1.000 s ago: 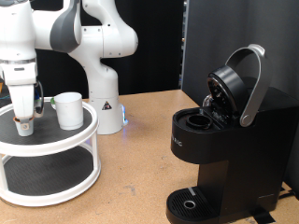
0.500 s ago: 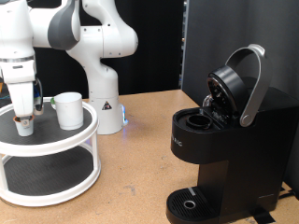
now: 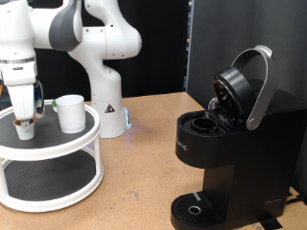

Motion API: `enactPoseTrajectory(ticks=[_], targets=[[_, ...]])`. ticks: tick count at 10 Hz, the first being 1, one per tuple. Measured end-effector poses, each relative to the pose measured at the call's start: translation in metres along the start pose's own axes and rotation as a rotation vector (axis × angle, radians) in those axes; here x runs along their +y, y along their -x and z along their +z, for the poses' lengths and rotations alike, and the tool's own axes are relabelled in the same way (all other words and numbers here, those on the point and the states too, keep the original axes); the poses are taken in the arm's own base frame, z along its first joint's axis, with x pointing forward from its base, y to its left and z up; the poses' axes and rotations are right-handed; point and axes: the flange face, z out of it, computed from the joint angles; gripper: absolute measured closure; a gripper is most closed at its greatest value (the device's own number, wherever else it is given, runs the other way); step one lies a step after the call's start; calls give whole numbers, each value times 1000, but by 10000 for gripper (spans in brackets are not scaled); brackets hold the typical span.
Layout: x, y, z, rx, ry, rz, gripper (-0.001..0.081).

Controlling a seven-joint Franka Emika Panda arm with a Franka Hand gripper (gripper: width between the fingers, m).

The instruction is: Make a cup of coffee with the keurig machine

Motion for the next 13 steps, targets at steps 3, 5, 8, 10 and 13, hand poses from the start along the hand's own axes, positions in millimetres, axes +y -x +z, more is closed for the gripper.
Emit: enactPoseTrajectory(ticks=[3, 5, 8, 10, 13], targets=[[0, 2, -6, 8, -28, 13, 348], [1, 3, -19, 19, -43, 16, 350], [4, 5, -46, 29, -40, 11, 350], [7, 6, -70, 33, -48, 11, 350], [9, 9, -108, 45, -70, 7, 350]])
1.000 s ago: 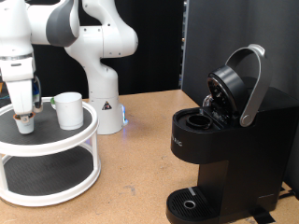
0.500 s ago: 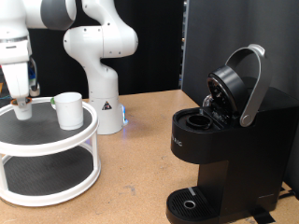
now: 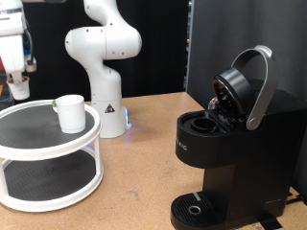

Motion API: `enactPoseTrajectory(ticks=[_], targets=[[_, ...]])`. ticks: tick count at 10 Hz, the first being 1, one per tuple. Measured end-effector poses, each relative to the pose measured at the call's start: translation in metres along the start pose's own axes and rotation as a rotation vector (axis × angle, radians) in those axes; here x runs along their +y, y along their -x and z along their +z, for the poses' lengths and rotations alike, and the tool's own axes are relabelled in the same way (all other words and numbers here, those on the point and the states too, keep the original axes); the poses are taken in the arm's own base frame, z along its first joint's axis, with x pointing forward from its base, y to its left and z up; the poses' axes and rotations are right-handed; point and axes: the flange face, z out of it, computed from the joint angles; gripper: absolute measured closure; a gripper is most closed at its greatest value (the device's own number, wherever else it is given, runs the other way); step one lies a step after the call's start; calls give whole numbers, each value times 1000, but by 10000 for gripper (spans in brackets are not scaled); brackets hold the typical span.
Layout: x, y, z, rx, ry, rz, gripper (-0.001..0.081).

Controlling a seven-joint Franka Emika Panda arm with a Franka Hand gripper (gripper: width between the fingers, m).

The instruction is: Make a cup of coffee with the keurig machine

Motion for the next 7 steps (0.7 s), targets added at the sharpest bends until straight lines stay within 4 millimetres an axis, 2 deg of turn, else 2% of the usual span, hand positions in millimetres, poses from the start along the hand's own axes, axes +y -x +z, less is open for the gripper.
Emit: enactPoseTrajectory(ticks=[2, 5, 7], targets=[[-1, 1, -15, -3, -5, -17, 350], [-2, 0, -13, 5, -12, -13, 350], [-3, -8, -14, 58, -22, 1, 350]])
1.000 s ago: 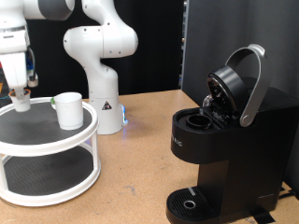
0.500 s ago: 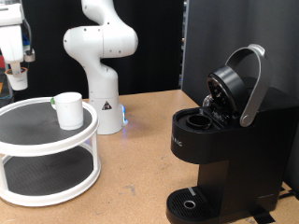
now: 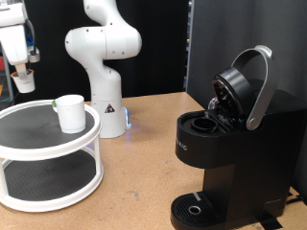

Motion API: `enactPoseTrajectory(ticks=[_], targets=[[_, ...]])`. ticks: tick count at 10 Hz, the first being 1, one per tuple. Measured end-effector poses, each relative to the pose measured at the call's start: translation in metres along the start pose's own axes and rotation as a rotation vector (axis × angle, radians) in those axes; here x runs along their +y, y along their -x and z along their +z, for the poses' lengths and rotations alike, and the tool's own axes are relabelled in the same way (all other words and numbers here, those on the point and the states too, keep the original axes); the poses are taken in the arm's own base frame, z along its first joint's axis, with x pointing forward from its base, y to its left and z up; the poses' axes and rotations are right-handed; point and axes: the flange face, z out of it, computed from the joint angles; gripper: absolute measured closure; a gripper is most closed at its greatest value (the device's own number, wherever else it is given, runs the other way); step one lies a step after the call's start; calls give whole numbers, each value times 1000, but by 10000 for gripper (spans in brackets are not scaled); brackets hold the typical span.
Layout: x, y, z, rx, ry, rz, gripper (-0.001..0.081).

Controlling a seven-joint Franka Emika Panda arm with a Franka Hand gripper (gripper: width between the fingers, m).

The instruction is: Make a cup of coffee with the keurig machine

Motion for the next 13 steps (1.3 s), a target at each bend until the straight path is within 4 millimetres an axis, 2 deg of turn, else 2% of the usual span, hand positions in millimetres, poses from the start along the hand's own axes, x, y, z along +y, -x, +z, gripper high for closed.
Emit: enactPoseTrajectory(ticks=[5, 6, 7, 9, 13], targets=[[-3, -77, -14, 182, -9, 131, 350], [-3, -85, -16, 174, -8, 158, 350], [-3, -84, -15, 175, -10, 151, 350], [-3, -92, -10, 266, -27, 180, 350], [0, -154, -3, 396, 7, 324, 350]])
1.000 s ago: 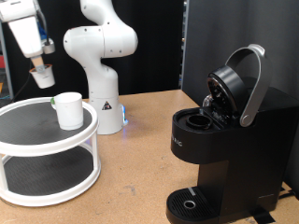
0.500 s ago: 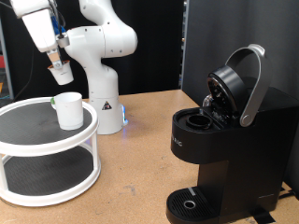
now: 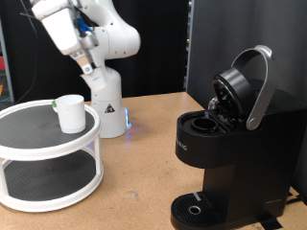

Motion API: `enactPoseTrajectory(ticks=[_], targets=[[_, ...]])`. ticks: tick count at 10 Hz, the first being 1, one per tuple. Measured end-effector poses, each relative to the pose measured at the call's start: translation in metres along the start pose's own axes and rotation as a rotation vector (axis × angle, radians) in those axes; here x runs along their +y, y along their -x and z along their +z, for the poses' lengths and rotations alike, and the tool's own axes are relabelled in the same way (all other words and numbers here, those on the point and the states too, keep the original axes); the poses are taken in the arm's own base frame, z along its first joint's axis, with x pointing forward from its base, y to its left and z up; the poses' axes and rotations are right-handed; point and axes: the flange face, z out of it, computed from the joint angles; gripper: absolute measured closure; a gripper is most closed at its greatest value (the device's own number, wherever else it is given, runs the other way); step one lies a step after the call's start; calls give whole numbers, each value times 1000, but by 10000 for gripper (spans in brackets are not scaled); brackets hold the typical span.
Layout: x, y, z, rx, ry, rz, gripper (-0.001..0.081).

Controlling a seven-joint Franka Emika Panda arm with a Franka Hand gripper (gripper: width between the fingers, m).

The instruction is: Make a cup of coffee with the keurig machine

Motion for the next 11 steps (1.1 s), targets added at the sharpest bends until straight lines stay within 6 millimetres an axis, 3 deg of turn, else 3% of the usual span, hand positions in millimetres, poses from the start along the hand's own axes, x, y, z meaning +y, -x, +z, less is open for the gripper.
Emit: enactPoseTrajectory(ticks=[2, 6, 11], targets=[[-5, -20, 12, -11, 40, 46, 350], [-12, -24, 19, -23, -61, -16, 350], [-24, -85, 43, -52, -128, -84, 350]])
